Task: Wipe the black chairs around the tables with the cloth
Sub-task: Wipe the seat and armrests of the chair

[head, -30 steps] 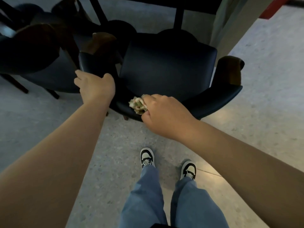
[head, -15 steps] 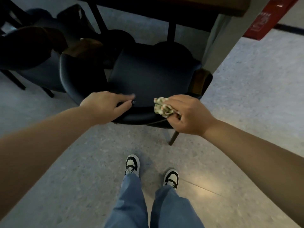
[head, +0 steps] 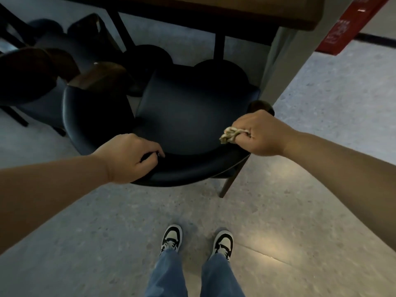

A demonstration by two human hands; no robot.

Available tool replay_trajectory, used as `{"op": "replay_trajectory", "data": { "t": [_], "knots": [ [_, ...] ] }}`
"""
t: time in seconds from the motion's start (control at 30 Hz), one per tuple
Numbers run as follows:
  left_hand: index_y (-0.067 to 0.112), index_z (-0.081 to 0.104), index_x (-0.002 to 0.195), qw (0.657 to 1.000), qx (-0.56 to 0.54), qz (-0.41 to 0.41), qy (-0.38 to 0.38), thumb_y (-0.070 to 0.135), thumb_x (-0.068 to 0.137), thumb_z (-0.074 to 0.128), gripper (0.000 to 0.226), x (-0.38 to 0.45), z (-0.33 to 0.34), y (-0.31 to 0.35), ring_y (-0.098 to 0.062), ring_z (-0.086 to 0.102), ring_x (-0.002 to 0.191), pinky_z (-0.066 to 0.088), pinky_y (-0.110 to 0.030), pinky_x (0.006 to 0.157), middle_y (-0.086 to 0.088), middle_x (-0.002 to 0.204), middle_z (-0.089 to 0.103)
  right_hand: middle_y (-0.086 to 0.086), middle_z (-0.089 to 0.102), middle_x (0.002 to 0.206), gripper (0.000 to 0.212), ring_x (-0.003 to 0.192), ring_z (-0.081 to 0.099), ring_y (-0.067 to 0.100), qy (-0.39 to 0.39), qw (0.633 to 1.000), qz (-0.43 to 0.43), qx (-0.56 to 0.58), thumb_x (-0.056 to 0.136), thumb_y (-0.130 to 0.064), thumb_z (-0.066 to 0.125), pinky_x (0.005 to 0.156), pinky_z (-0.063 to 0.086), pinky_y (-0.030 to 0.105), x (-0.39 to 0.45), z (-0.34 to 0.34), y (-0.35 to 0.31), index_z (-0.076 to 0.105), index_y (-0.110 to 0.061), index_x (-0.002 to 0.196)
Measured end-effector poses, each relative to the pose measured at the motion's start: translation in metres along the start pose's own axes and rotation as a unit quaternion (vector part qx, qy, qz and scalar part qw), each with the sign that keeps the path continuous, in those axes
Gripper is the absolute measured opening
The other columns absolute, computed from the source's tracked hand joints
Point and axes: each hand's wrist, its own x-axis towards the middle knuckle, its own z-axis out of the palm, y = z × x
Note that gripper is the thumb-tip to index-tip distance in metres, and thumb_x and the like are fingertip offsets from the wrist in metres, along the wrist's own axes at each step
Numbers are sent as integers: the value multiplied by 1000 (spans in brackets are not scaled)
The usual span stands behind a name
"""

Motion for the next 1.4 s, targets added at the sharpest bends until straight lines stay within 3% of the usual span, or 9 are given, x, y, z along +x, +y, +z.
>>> {"op": "replay_trajectory", "data": {
  "t": [0.13, 0.3, 0.47, 0.57, 0.7, 0.77, 0.87, 1.1, 1.4],
  "knots": [
    [22, 71, 109, 999, -2, 44, 28, 48, 81, 20, 64, -6, -2, 3, -18, 67, 82, 52, -35, 78, 3, 91, 72, 0, 52, 55, 39, 53, 49, 17, -136, 982, 100, -80, 79, -46, 43, 48, 33, 35, 34, -7, 8, 53, -17, 55],
    [22, 71, 110, 998, 3, 47, 30, 47, 81, 19, 65, -6, -1, 4, -18, 67, 82, 52, -35, 76, 2, 92, 71, 4, 53, 70, 30, 60, 53, 20, -241, 929, 165, -227, 89, -34, 51, 49, 34, 28, 75, 0, 18, 54, -17, 64],
    [22, 71, 110, 998, -2, 47, 33, 47, 83, 20, 63, -6, -2, 4, -15, 66, 79, 52, -34, 75, 4, 90, 71, 1, 49, 94, 9, 85, 53, 24, -304, 863, 226, -334, 87, -24, 54, 71, 44, 36, 101, 14, 25, 53, -19, 94],
    [22, 71, 109, 998, -9, 46, 34, 48, 83, 20, 63, -5, -2, 3, -16, 67, 82, 53, -36, 77, 4, 92, 71, 2, 54, 108, 23, 95, 56, 24, -337, 837, 255, -347, 87, -23, 50, 74, 42, 35, 106, 18, 26, 58, -20, 108],
    [24, 71, 107, 998, -17, 34, 40, 48, 81, 20, 63, -5, -2, 3, -16, 67, 84, 52, -36, 78, 6, 92, 72, 1, 60, 86, 14, 64, 57, 17, -417, 831, 278, -241, 91, -28, 57, 56, 44, 28, 106, 24, 24, 66, -17, 88],
    [25, 71, 107, 999, -20, 28, 38, 49, 81, 19, 63, -4, -2, 3, -15, 67, 84, 52, -35, 78, 7, 91, 72, 0, 55, 81, 16, 65, 56, 16, -403, 842, 225, -278, 89, -29, 59, 53, 42, 28, 100, 28, 22, 58, -19, 76],
    [25, 71, 107, 999, -28, 21, 36, 50, 80, 18, 63, -3, -2, 4, -13, 66, 83, 51, -34, 79, 9, 91, 71, 2, 50, 77, 18, 70, 55, 23, -271, 888, 197, -314, 87, -28, 58, 59, 45, 31, 95, 20, 28, 54, -16, 75],
    [25, 71, 105, 999, -35, 10, 29, 50, 80, 19, 63, -3, -3, 5, -14, 67, 83, 51, -34, 79, 8, 90, 72, 12, 54, 81, 27, 76, 49, 28, -17, 932, 354, -76, 93, -28, 44, 66, 36, 34, 73, -15, 81, 55, -6, 80],
    [30, 69, 103, 999, -42, -13, 27, 52, 79, 15, 63, -2, -2, 2, -5, 60, 66, 50, -29, 70, 11, 75, 67, 1, 62, 76, 37, 67, 56, 19, -282, 928, 175, -168, 94, -35, 37, 58, 41, 31, 93, -7, 32, 61, -17, 73]
  ]
}}
